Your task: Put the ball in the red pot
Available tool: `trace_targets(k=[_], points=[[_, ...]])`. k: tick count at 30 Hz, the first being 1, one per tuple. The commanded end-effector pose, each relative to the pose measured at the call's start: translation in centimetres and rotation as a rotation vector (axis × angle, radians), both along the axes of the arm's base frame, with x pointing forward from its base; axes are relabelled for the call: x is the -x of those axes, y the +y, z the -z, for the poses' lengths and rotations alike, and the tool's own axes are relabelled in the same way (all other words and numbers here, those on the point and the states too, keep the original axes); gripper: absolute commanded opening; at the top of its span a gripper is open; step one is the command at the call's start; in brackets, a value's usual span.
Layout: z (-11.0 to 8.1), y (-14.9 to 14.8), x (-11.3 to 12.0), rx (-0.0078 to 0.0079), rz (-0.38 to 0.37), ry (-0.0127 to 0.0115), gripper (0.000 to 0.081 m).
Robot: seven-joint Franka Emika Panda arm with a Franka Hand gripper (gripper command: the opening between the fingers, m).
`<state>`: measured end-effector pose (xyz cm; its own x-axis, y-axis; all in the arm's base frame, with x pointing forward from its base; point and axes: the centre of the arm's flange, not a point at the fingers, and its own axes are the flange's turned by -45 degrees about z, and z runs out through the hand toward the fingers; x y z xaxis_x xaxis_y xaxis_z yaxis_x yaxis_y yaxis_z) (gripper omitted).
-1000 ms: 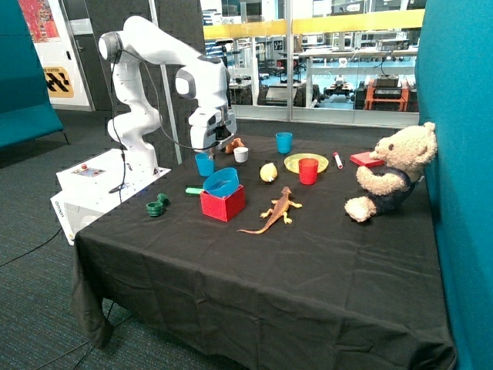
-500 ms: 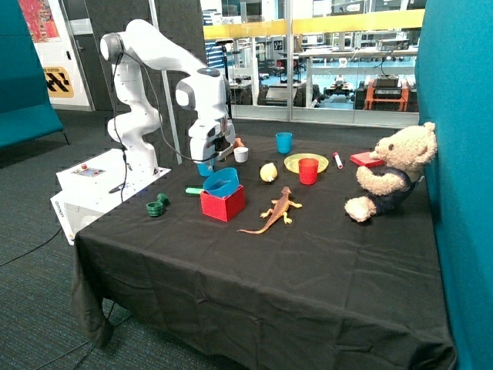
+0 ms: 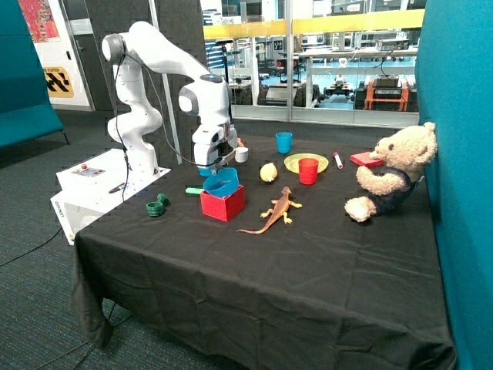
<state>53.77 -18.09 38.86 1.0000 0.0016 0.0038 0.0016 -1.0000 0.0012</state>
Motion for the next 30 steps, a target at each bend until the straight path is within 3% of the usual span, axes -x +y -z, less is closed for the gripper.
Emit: trace_targets(k=[1,7,9,11,13,30], points=[[0.6,0.1,-1.5,-0.0012,-0.005,0.0038,0.0447],[1.2,0.5,-2.1,-0.0012,-0.012,0.0038,0.0396],[1.4,0.8,-2.1,-0.0012,-0.014,0.0038,0.0303],[1.5,1.0,-2.0,-0.0012,-0.015,0.0038,0.0114],[1.6,1.2,-2.0,-0.0012,-0.018,0.0038,0.0028],[1.6,2.0,-1.1,-0.0012,-0.027,0.0038,0.0]])
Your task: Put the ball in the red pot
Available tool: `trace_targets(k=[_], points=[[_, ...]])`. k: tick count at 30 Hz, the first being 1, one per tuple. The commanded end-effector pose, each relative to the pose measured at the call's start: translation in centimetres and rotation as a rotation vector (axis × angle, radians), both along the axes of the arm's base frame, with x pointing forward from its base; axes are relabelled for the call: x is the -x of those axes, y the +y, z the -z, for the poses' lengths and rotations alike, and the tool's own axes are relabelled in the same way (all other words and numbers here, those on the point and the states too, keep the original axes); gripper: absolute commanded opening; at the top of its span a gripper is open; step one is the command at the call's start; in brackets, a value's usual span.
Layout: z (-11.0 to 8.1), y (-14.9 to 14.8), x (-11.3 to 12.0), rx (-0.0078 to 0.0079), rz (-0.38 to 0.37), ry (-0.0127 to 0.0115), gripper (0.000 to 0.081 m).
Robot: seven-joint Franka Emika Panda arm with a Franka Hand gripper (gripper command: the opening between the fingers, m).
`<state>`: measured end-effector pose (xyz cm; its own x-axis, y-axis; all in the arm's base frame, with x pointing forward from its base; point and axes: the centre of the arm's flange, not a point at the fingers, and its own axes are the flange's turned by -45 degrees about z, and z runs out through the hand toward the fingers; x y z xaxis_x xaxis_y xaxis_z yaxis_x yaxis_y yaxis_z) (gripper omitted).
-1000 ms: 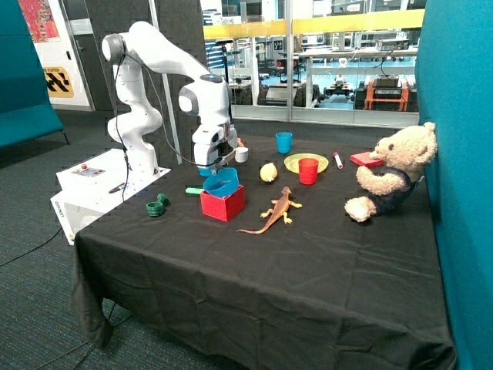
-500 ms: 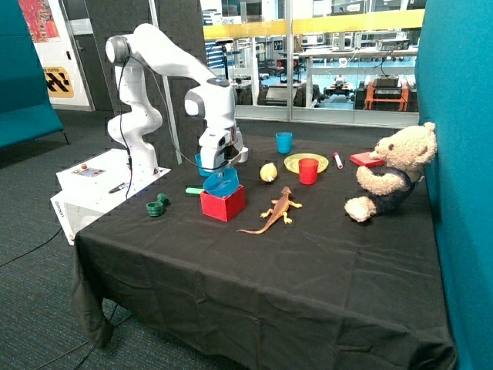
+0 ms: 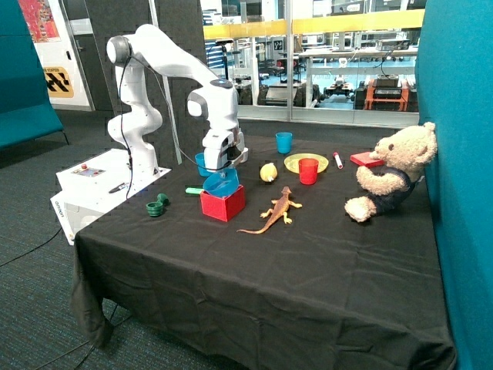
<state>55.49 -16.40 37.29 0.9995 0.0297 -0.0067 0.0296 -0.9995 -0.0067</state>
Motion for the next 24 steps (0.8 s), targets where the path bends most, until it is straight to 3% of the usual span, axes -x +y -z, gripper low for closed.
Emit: trace_targets(k=[1,24], points=[[0.01,0.22,0.68,0.0065,0.002,-0.0069,0.0],[-0.11,-0.5,0.7,0.0066,0.01,-0.0068,0.0]])
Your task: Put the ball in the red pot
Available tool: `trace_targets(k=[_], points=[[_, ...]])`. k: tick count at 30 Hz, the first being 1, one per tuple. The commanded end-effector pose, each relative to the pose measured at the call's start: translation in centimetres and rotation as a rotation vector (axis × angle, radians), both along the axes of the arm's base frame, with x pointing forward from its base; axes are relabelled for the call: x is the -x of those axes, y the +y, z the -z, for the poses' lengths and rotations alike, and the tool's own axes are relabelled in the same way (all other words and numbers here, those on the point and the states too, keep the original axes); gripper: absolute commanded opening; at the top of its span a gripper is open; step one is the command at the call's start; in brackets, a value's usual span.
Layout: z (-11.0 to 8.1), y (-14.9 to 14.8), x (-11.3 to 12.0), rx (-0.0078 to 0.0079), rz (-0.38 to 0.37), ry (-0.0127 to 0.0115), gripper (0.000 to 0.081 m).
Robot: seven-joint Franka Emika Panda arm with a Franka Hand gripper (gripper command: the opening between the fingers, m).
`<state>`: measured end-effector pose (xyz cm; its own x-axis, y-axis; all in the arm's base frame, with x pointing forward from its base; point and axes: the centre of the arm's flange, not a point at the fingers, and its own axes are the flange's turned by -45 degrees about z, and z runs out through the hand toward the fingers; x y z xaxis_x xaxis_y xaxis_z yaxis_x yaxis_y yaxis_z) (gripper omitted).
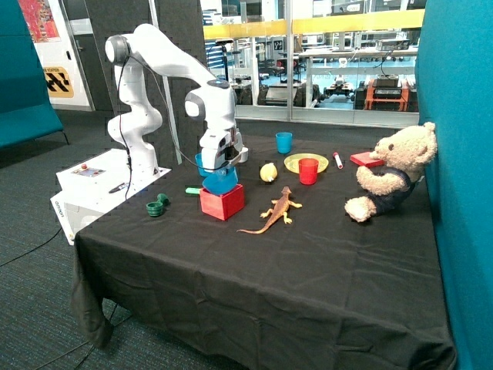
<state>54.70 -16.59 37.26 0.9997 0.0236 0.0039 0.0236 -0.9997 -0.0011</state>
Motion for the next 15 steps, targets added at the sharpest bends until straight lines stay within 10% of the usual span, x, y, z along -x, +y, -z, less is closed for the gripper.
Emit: trace_targets(k=[1,15], points=[[-0.17,-0.35,-0.1,0.0012,0.004,0.0038,0.0],[-0.93,-0.34,-0.23,0.0012,-0.006,0.0038,0.0]])
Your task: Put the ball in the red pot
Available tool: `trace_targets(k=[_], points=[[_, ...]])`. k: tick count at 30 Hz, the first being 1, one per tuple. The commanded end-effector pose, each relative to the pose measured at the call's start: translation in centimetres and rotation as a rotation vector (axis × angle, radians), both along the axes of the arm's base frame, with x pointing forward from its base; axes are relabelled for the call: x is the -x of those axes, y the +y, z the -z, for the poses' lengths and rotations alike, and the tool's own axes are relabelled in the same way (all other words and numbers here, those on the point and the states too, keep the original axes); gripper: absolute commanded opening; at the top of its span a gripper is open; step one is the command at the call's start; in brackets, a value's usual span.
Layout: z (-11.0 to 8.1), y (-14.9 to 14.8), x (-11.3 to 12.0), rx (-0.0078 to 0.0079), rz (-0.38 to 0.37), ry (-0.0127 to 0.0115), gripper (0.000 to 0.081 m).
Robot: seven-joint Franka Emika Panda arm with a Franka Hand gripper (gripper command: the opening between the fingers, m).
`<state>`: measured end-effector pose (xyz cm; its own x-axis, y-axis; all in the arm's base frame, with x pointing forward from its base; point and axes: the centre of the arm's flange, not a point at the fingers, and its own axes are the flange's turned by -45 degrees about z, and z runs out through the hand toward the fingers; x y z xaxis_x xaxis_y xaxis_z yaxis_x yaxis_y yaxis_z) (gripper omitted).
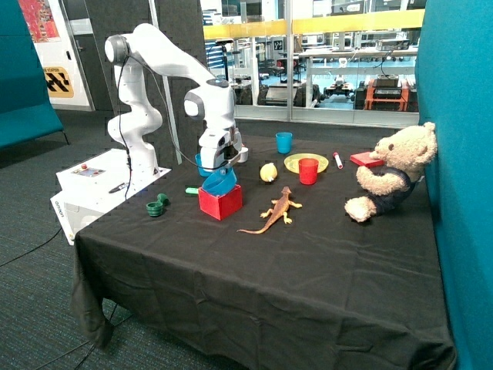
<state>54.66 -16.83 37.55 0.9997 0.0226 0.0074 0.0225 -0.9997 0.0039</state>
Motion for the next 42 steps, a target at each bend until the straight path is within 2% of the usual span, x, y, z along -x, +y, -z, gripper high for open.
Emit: trace_targets(k=[1,20,22,26,29,30,33,38,42], points=[[-0.8,-0.1,-0.3,-0.0037,-0.008,0.0075,0.0],[-4.8,2.3,-0.5,-0.0035,-0.062,0.0076,0.0],[-5.4,3.1,-0.8,-0.0034,-0.094,0.0077,0.0],[-6.5,6.2,-1.4,-0.0032,-0.135,0.0077,0.0],[-6.9,11.2,-1.7,-0.0029,-0.223,0.0079,0.0],[-6.9,12.2,-1.8,-0.0029,-0.225,0.0079,0.0],[-6.9,13.7,-1.7,-0.0028,-0.24,0.0079,0.0],[-6.4,17.7,-1.0,-0.0026,-0.297,0.008,0.0],[-6.0,19.5,-0.3,-0.0026,-0.305,0.008,0.0]])
